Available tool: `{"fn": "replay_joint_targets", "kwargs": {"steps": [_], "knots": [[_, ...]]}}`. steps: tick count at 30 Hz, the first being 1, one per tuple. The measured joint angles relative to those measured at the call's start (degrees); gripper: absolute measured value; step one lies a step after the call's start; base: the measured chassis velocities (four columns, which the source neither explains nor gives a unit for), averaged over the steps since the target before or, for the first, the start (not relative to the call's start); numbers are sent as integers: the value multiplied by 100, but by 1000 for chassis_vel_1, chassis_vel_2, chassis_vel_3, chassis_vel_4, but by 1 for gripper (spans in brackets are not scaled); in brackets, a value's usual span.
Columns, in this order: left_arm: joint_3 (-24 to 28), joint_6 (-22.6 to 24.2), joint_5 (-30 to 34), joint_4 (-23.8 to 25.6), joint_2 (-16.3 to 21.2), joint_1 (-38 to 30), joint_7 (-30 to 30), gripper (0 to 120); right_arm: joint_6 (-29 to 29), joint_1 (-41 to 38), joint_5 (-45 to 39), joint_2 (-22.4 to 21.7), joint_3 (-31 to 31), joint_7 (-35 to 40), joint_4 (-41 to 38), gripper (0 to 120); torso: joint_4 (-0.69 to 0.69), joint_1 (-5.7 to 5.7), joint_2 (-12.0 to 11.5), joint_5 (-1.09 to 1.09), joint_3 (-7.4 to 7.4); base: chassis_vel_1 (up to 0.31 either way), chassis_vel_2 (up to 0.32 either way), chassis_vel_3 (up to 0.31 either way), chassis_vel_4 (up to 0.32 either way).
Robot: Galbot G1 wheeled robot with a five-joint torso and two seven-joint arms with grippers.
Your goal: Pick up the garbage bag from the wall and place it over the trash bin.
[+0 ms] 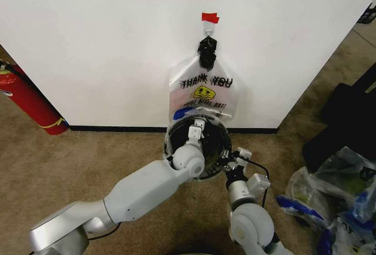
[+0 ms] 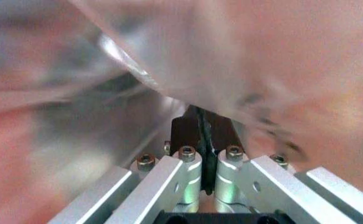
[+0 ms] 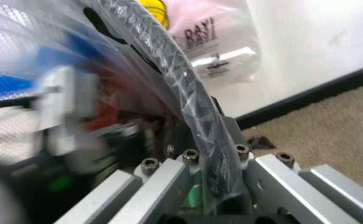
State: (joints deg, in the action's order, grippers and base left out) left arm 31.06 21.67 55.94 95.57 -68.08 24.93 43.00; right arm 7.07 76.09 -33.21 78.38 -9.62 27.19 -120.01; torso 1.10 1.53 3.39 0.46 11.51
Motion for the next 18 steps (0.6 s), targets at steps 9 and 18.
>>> {"fn": "replay_joint_targets", "kwargs": {"steps": [9, 18], "knots": [[-137, 68, -259, 1752, 1138, 631, -919, 16, 94, -235, -296, -155, -121, 187, 161, 0, -1, -1, 0, 1, 0, 0, 0, 0, 0], [-1035, -377, -649, 2986, 2017, 1623, -1262, 51, 109, -129, -470, -108, -263, 247, 72, 0, 1, -1, 0, 1, -1, 0, 0, 0, 0]]}}
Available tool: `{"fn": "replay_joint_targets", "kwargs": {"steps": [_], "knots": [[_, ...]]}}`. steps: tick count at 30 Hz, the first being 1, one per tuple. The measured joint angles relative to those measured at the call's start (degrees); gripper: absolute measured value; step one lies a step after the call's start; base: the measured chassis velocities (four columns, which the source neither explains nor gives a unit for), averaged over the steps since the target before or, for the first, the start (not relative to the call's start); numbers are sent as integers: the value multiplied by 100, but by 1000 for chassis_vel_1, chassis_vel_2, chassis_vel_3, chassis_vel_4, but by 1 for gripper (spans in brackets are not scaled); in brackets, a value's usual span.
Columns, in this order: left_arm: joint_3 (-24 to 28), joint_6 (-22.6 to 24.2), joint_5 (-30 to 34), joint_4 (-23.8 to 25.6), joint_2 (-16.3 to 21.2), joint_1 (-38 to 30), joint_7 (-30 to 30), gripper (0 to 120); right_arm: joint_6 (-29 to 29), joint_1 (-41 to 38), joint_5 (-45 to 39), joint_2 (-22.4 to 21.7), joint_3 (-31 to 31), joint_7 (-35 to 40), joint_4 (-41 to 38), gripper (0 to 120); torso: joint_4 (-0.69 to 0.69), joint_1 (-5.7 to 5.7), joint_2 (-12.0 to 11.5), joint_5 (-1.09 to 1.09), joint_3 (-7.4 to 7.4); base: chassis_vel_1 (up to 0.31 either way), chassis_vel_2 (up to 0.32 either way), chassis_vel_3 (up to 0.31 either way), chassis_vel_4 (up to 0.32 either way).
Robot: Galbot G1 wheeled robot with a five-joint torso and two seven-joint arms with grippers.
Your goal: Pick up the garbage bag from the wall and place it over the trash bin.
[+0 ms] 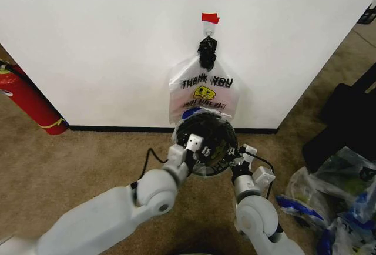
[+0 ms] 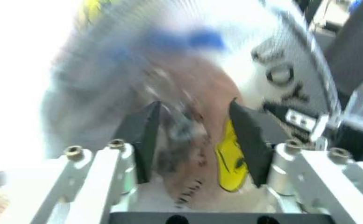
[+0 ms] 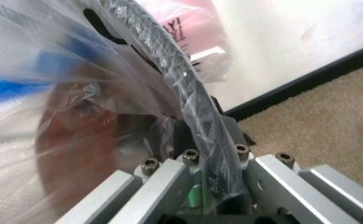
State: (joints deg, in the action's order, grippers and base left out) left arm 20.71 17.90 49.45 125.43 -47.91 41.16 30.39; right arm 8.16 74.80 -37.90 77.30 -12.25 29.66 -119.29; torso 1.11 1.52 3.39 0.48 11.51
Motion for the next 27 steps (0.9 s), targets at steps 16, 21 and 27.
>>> {"fn": "replay_joint_targets", "kwargs": {"steps": [16, 21, 27], "knots": [[-2226, -501, -2465, 1063, 16, 3296, -601, 100, -11, 70, -193, 132, -230, 86, 35, 0, -2, 0, 0, -1, 0, 0, 0, 0, 0], [-2029, -530, -2810, 827, -239, 3291, -647, 100, -10, 142, -136, 185, -212, 85, 0, 0, 0, 0, 0, -2, 0, 0, 0, 0, 0], [-1935, -522, -2794, 611, -358, 3086, -590, 91, -7, 222, -95, 207, -209, 79, -55, 0, 1, 1, 0, -1, 0, 0, 0, 0, 0]]}}
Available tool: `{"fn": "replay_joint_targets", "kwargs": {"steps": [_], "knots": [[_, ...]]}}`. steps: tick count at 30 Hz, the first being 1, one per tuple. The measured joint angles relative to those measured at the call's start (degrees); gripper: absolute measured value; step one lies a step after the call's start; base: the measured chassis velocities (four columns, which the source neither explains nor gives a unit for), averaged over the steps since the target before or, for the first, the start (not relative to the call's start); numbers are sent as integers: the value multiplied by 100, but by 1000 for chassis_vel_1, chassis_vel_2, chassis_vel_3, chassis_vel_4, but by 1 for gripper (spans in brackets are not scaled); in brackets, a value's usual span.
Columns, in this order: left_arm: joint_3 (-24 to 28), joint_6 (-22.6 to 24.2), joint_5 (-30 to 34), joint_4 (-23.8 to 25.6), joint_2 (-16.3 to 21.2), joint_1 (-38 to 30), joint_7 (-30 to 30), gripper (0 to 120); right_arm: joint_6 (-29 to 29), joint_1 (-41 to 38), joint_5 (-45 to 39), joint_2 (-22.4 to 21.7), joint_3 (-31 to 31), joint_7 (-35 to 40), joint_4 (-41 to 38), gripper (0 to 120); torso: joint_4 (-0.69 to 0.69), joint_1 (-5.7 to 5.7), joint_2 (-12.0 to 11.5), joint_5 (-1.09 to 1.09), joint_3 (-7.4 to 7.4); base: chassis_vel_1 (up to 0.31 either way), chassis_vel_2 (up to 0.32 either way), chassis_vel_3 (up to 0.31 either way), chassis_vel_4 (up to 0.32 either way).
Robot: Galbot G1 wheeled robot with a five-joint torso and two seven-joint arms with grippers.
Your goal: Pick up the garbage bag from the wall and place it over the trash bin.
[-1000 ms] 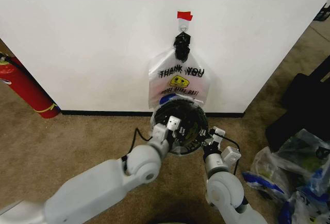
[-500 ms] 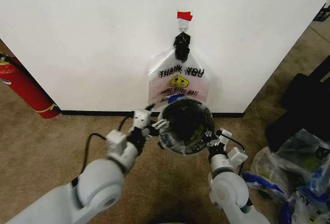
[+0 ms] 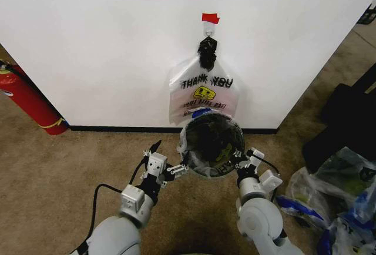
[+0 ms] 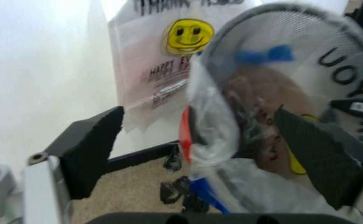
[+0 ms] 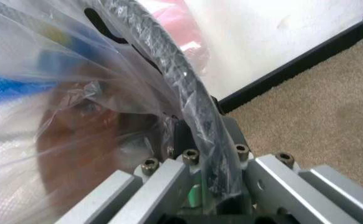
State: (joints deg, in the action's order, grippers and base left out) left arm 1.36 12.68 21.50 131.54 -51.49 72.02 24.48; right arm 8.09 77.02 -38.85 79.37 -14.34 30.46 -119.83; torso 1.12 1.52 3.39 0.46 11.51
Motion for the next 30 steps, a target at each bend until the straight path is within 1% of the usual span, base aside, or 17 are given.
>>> {"fn": "replay_joint_targets", "kwargs": {"steps": [1, 2, 5, 7, 10, 12, 13, 14, 16, 21, 30], "knots": [[6, 3, 68, -36, 1, -27, 15, 86, 0, 27, 14, 1, -2, -4, -13, 0, -1, 0, 0, -1, 0, 0, 0, 0, 0], [36, 9, 187, -42, 3, -12, 13, 72, 0, 50, 21, 9, 0, -10, -23, 0, -1, 0, 0, -1, 0, 0, 0, 0, 0], [108, 16, 222, -28, -21, -7, -22, 59, 18, 24, 21, 49, 35, -12, -24, 0, -2, 0, 0, -1, 0, 0, 0, 0, 0], [126, 18, 224, -33, -25, -15, -31, 57, 22, 14, 20, 60, 43, -12, -24, 0, -3, 0, 0, -1, 0, 0, 0, 0, 0], [196, 22, 234, -172, -49, -138, -37, 43, 28, -10, 20, 108, 70, -13, -10, 0, -2, 0, 0, 0, 0, 0, 0, 0, 0], [204, 22, 265, -244, -51, -213, -11, 36, 30, -9, 20, 114, 71, -13, -8, 0, -2, 0, 0, 0, 0, 0, 0, 0, 0], [204, 22, 330, -276, -50, -264, 24, 30, 30, -5, 18, 114, 71, -13, -6, 0, -2, 0, 0, 0, 0, 0, 0, 0, 0], [204, 22, 330, -276, -50, -264, 24, 30, 30, -5, 18, 114, 71, -13, -6, 0, -2, 0, 0, 0, 0, 0, 0, 0, 0], [201, 22, 439, -319, -41, -321, 67, 23, 32, -3, 9, 100, 67, -13, -4, 0, -2, 0, 0, 0, 0, 0, 0, 0, 0], [174, -42, 540, -474, -68, -403, 64, 1, 39, -44, -26, 83, 66, -13, 9, 0, -2, 0, 0, 0, 1, 0, 0, 0, 0], [143, -101, 583, -677, -55, -465, 71, 0, 54, -51, -136, 27, 77, -22, -2, 0, -2, 0, 0, 0, 1, 0, 0, 0, 0]]}}
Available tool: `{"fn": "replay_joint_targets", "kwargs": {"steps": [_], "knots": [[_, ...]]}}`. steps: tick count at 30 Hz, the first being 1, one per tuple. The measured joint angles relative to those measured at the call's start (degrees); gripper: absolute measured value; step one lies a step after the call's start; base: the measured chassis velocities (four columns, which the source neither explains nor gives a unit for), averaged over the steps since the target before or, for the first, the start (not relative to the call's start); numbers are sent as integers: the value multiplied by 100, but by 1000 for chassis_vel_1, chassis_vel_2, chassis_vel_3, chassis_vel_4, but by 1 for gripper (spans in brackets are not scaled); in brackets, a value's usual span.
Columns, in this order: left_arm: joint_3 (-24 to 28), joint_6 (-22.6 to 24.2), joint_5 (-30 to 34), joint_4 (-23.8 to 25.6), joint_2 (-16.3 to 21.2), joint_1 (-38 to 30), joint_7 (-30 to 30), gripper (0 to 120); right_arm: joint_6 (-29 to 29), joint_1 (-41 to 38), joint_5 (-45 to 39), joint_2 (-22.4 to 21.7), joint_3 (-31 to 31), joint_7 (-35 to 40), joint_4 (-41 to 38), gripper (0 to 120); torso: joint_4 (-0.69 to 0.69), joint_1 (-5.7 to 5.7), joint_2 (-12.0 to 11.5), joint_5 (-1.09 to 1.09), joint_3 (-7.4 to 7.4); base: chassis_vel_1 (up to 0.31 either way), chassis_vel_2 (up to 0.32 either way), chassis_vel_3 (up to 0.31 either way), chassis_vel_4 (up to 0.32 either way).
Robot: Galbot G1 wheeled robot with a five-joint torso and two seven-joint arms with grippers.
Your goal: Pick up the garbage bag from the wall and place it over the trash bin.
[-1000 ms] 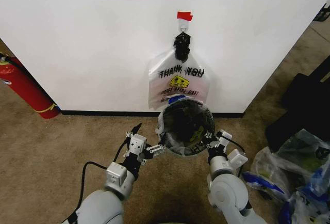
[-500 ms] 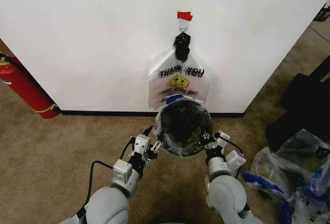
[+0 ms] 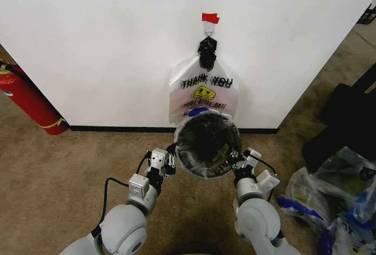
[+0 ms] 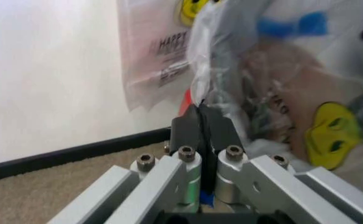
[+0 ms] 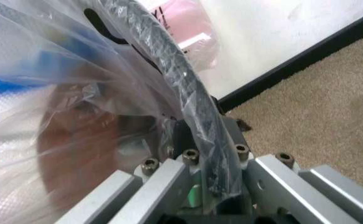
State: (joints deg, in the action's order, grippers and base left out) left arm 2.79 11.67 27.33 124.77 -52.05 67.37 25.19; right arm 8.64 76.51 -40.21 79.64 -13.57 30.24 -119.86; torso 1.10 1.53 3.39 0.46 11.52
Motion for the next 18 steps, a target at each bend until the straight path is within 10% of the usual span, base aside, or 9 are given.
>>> {"fn": "replay_joint_targets", "kwargs": {"steps": [18], "knots": [[-7, -217, 970, -556, -79, -477, -436, 14, 30, 73, -279, -154, -55, -88, -128, 0, 1, 0, 0, 0, 0, 0, 0, 0, 0]]}}
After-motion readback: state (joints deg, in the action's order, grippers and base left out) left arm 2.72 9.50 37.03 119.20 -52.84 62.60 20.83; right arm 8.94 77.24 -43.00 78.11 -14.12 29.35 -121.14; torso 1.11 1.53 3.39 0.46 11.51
